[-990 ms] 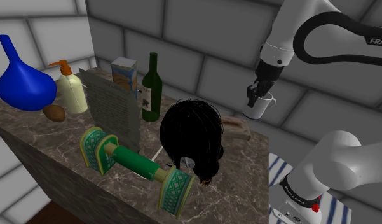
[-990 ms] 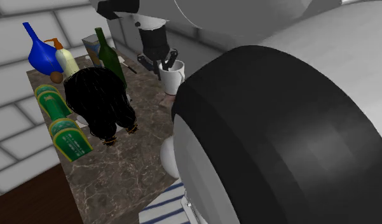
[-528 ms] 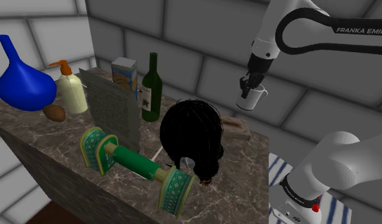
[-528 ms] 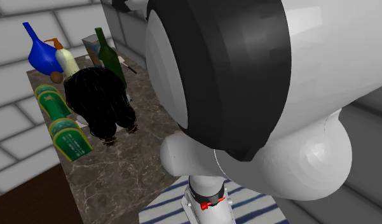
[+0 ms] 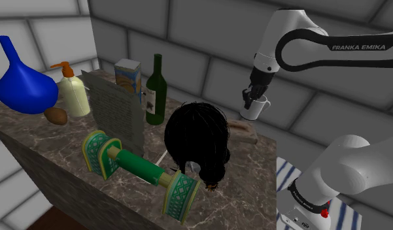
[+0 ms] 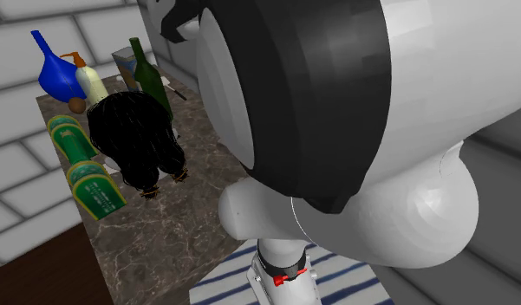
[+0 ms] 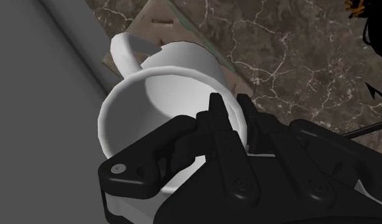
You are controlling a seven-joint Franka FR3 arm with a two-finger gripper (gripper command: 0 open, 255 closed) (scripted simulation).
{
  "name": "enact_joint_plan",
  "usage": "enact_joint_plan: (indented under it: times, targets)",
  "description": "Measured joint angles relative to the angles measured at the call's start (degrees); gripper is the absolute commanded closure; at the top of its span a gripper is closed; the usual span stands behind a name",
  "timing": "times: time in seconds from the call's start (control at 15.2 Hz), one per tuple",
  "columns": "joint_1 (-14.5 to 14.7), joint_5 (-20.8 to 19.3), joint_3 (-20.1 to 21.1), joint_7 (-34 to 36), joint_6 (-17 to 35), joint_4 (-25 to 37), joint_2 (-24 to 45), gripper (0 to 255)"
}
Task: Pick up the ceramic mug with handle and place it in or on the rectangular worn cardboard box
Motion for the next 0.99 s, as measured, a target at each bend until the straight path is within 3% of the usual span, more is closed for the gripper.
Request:
enact_joint_plan:
  times: [0.4, 0.86, 0.92, 0.99]
  targets:
    - [0.1, 0.1, 0.3, 0.3, 5.2, -4.3, 0.9, 255]
    - [0.0, 0.1, 0.3, 0.3, 6.3, -5.1, 1.2, 255]
    - [0.0, 0.1, 0.3, 0.3, 6.3, -5.1, 1.2, 0]
    - [0.0, 0.1, 0.3, 0.3, 6.3, -5.1, 1.2, 0]
